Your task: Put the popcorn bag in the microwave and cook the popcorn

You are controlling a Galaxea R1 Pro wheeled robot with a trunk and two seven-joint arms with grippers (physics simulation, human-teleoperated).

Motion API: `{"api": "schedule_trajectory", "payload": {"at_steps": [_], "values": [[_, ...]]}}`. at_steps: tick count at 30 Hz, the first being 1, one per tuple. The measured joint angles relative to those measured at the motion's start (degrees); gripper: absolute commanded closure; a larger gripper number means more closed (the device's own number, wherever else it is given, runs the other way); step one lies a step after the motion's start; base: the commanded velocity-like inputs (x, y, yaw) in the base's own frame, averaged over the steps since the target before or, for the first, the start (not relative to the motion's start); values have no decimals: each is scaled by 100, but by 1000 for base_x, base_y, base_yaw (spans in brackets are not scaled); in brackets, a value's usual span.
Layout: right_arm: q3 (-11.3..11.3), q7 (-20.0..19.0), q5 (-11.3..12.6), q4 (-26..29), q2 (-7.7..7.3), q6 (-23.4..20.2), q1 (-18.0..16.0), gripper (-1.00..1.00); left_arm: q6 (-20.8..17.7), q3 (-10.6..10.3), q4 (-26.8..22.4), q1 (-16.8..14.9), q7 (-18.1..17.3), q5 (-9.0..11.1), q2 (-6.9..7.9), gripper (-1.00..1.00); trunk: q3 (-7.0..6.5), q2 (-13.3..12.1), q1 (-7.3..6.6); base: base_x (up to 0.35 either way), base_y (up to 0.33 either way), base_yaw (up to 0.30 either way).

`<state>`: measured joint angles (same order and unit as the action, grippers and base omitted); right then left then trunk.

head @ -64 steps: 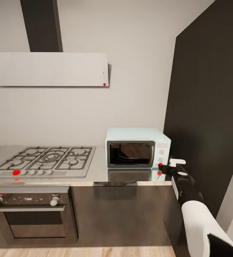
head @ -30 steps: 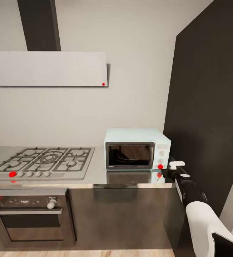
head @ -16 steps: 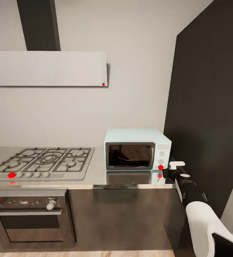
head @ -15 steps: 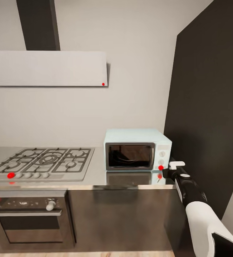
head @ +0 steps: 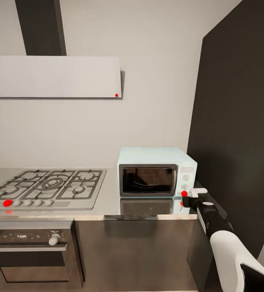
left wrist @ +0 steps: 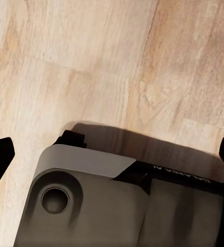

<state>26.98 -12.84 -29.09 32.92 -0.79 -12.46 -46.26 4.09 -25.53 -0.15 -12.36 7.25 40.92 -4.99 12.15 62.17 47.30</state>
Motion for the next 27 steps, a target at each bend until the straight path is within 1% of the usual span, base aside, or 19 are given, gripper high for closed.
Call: {"api": "schedule_trajectory", "payload": {"at_steps": [8,24,25,26,27], "values": [[7,1,4,-16,-22,50,0,100,0,0,4,0,0,0,8,-100,0,0,-1,19,0,0],[9,1,-2,-33,-33,59,0,100,0,0,6,0,0,8,17,-100,0,1,-1,104,0,0],[9,1,-3,-37,-51,59,0,100,0,0,6,0,0,9,18,-100,0,1,-1,107,0,0],[9,1,0,-102,-100,75,0,100,0,0,6,0,0,9,18,-100,0,1,-1,107,0,0],[5,13,1,-275,-187,197,0,100,0,0,6,0,0,9,18,-100,0,0,-1,107,0,0]]}}
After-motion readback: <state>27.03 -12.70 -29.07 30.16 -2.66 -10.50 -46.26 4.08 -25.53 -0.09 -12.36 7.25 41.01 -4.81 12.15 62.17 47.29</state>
